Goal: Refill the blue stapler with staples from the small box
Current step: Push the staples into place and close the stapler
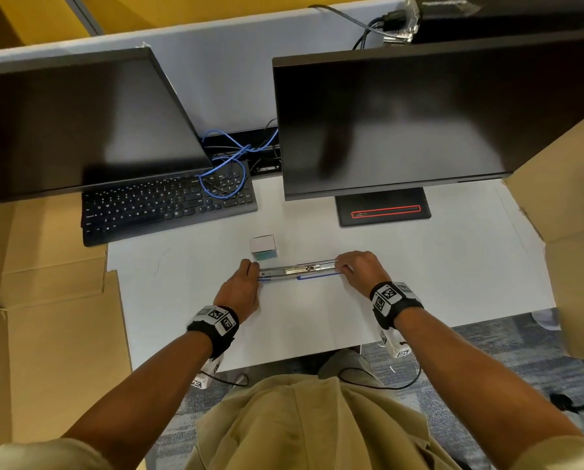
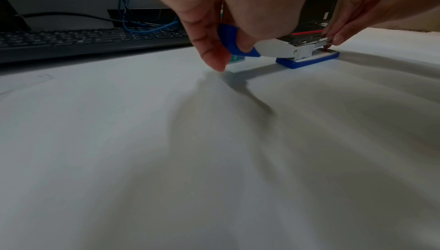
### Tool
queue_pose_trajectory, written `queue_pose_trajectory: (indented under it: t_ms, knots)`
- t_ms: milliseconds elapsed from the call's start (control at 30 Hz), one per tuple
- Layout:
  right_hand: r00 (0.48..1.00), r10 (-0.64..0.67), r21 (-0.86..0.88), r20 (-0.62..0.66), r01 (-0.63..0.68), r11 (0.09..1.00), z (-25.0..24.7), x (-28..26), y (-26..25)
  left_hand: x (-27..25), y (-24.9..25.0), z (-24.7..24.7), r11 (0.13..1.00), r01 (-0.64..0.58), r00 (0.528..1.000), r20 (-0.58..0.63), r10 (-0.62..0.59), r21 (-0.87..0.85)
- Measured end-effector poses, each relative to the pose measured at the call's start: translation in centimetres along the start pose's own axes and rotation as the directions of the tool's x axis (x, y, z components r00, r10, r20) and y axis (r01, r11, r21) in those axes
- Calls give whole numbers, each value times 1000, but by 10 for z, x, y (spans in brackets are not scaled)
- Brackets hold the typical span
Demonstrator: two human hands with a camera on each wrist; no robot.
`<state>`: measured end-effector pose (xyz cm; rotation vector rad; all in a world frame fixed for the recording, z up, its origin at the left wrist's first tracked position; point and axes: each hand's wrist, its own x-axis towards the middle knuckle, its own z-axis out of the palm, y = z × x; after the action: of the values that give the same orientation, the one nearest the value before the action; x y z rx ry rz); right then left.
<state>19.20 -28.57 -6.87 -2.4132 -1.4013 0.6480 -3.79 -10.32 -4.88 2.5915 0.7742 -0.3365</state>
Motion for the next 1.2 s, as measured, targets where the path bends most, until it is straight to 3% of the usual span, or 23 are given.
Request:
queue_pose_trajectory:
  t_ms: [200, 567, 833, 1033, 1200]
  knots:
    - [999, 25, 67, 23, -27, 997, -4, 2, 1, 4, 2, -10, 986, -110, 991, -93, 99, -125]
    - [983, 179, 237, 39, -183, 954, -6, -8, -5, 37, 50, -26, 885, -343, 939, -125, 319, -314]
    - [971, 235, 260, 52, -241, 935, -3, -10, -6, 61, 95, -11, 917, -318, 945, 2, 328, -239]
    - [966, 252, 265, 57, -258, 929, -1, -9, -6, 70, 106, 3, 933, -305, 950, 14, 313, -190]
    - [984, 177, 276, 15, -174, 945, -3, -12, -4, 72, 108, 14, 941, -314, 949, -10, 315, -123]
